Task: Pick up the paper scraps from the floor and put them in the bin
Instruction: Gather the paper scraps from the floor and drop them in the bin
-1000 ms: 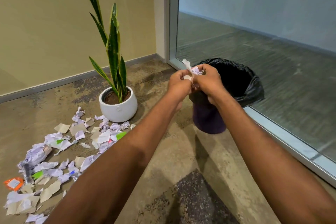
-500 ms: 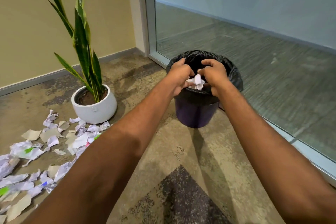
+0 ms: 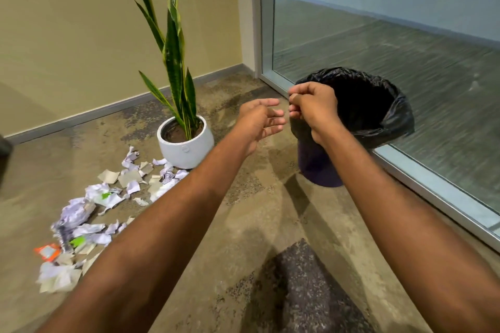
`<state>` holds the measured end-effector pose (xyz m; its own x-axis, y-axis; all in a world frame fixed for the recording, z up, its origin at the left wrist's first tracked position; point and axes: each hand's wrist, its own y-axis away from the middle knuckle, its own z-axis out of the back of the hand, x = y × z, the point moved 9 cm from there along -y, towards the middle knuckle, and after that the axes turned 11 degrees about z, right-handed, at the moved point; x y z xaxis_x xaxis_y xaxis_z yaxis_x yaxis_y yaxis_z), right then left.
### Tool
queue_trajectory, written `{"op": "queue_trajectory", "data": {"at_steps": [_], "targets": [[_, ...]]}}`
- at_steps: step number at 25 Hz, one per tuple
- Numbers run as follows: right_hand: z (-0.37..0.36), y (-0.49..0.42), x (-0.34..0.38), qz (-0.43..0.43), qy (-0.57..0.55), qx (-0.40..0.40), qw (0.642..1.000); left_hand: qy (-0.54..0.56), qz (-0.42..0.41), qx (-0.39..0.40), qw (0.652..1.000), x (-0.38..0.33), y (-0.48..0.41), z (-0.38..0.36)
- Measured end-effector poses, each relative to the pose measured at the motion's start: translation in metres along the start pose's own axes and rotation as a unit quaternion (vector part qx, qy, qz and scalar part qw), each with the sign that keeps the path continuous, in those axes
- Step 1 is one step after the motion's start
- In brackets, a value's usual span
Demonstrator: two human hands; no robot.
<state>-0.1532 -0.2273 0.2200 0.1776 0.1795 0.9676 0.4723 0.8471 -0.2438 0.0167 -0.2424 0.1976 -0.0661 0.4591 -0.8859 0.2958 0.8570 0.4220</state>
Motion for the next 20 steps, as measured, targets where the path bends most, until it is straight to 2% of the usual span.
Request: {"op": "queue_trajectory", "data": {"at_steps": [4, 10, 16, 20], "targets": [[-0.076, 0.036, -0.016, -0.009, 0.008, 0.109, 0.994, -0.09, 0.047, -0.049, 0.994, 0.033, 0.017, 0.077], [-0.163, 0.109, -0.07, -0.052, 0.057, 0.259, 0.963, -0.21, 0.123, -0.154, 0.958, 0.092, 0.051, 0.203], [-0.21, 0.173, -0.136, -0.078, 0.186, 0.401, 0.894, -0.269, 0.177, -0.243, 0.915, 0.15, 0.086, 0.291], [-0.229, 0.209, -0.172, -0.061, 0.266, 0.458, 0.846, -0.323, 0.179, -0.259, 0.893, 0.198, 0.104, 0.304]]}}
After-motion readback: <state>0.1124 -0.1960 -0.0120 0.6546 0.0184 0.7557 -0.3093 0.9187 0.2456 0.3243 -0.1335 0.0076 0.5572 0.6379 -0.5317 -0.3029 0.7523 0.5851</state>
